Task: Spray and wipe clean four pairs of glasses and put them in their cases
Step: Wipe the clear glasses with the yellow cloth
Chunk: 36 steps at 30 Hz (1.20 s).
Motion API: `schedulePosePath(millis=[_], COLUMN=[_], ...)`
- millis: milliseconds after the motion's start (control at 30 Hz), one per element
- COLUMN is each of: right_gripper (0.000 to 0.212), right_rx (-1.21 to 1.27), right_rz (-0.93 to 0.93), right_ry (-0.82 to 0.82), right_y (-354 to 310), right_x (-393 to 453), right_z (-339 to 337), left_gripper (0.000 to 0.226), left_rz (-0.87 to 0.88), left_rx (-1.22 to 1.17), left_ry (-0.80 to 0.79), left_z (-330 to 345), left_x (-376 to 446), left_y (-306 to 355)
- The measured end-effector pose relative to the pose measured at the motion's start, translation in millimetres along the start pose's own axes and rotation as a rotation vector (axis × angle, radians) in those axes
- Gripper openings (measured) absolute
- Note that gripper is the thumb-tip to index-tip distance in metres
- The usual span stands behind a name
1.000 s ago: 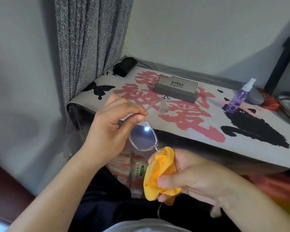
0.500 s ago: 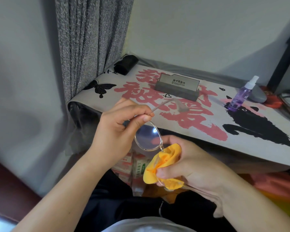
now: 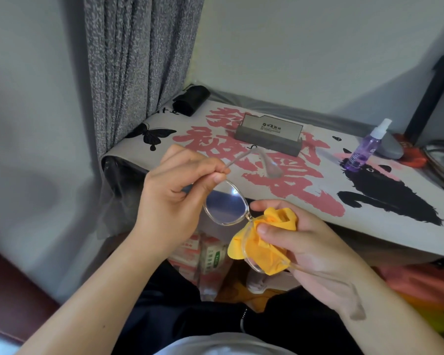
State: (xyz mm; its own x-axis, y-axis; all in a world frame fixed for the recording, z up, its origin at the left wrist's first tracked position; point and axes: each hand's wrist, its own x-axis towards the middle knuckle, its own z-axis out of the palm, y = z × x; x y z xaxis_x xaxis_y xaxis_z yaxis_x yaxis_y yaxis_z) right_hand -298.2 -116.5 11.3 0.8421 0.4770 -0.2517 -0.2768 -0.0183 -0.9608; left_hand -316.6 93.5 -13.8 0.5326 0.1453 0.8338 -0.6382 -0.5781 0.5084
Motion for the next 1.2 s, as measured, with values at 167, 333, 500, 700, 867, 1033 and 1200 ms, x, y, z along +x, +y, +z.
schedulePosePath(millis=[167, 333, 500, 700, 867, 1033, 1200], right_gripper=[0.045, 0.043, 0.04, 0.052, 0.052, 0.052, 0.054], right_rx=[0.049, 0.136, 0.056, -0.322, -0.556, -0.391, -0.31], right_rz=[-0.035, -0.15, -0.094, 0.012, 0.017, 0.098, 0.161], right_ry=[0.048, 0.138, 0.053, -0.226, -0.344, -0.336, -0.417], right_y=[4, 7, -1, -25, -43, -31, -13], right_x=[3, 10, 18, 20, 21, 21, 21], right_z=[-12, -20, -21, -14, -9, -1, 7], left_gripper=[0.01, 0.012, 0.009, 0.011, 0.012, 0.014, 0.011], left_rz=[0.068, 0.088, 0.086, 0.087, 0.029, 0.049, 0.027], left_rx=[0.038, 0.041, 0.046, -0.03, -0.079, -0.081, -0.07], left_ry=[0.08, 0.062, 0.05, 0.002, -0.033, -0.038, -0.035], left_z=[-6, -5, -4, 5, 11, 10, 12], left_x=[4, 3, 2, -1, -7, -5, -8], left_y=[2, 1, -1, 3, 4, 6, 0])
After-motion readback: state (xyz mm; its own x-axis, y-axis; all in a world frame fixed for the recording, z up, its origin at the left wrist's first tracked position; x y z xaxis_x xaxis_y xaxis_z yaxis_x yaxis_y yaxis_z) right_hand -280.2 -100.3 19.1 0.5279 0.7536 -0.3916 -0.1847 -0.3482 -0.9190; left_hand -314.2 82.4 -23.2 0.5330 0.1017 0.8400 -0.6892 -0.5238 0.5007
